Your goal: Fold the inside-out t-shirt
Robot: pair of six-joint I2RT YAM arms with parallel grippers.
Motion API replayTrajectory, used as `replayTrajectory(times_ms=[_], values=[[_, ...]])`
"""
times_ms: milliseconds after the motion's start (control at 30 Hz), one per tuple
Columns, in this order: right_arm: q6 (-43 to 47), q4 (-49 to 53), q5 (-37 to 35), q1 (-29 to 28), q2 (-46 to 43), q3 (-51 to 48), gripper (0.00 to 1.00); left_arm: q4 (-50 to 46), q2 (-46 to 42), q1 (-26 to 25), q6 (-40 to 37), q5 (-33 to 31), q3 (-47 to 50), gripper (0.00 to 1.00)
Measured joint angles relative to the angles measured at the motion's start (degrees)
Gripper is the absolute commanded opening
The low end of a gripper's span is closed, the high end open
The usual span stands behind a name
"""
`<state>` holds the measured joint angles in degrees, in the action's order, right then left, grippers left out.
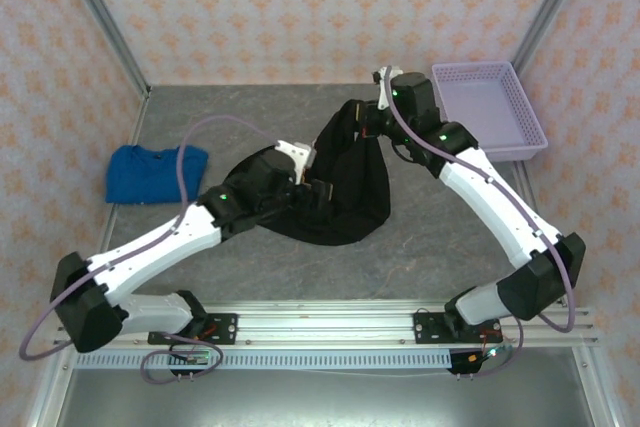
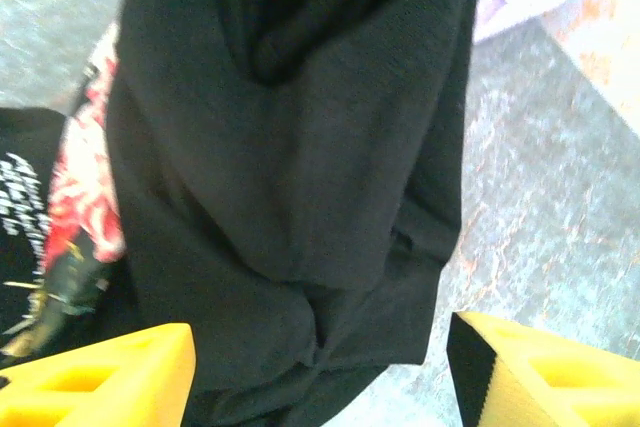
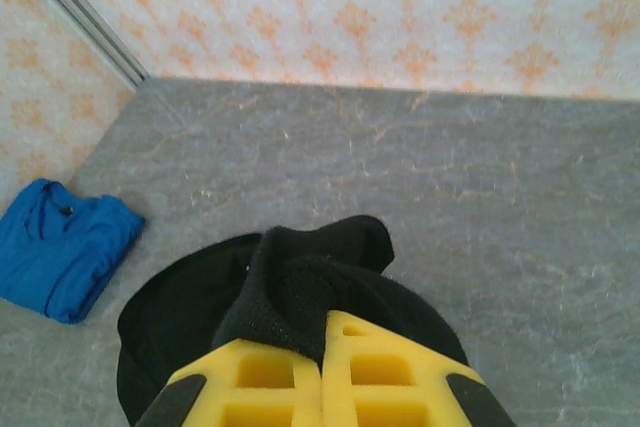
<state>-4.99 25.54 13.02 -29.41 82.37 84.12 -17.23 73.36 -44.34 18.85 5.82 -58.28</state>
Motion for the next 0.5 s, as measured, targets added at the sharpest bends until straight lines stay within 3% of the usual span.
replayTrajectory(times_ms=[167, 300, 400, 500], values=[[-0.42, 0.66, 0.52, 0.0, 0.28, 0.0, 0.0, 0.96, 9.68, -1.05, -2.62, -0.96, -3.37, 0.71], [-0.39, 0.66, 0.5, 0.0, 0.28, 0.0, 0.0, 1.44, 16.37, -0.68, -4.96, -1.95, -8.85, 0.63], [-0.39, 0.66, 0.5, 0.0, 0.28, 0.0, 0.0, 2.51, 19.69, 0.37, -5.86, -2.27, -10.93, 0.43], [-0.39, 0.66, 0.48, 0.0, 0.28, 0.0, 0.0, 3.28, 22.18, 2.16, -6.34, -1.53, -11.8, 0.14]])
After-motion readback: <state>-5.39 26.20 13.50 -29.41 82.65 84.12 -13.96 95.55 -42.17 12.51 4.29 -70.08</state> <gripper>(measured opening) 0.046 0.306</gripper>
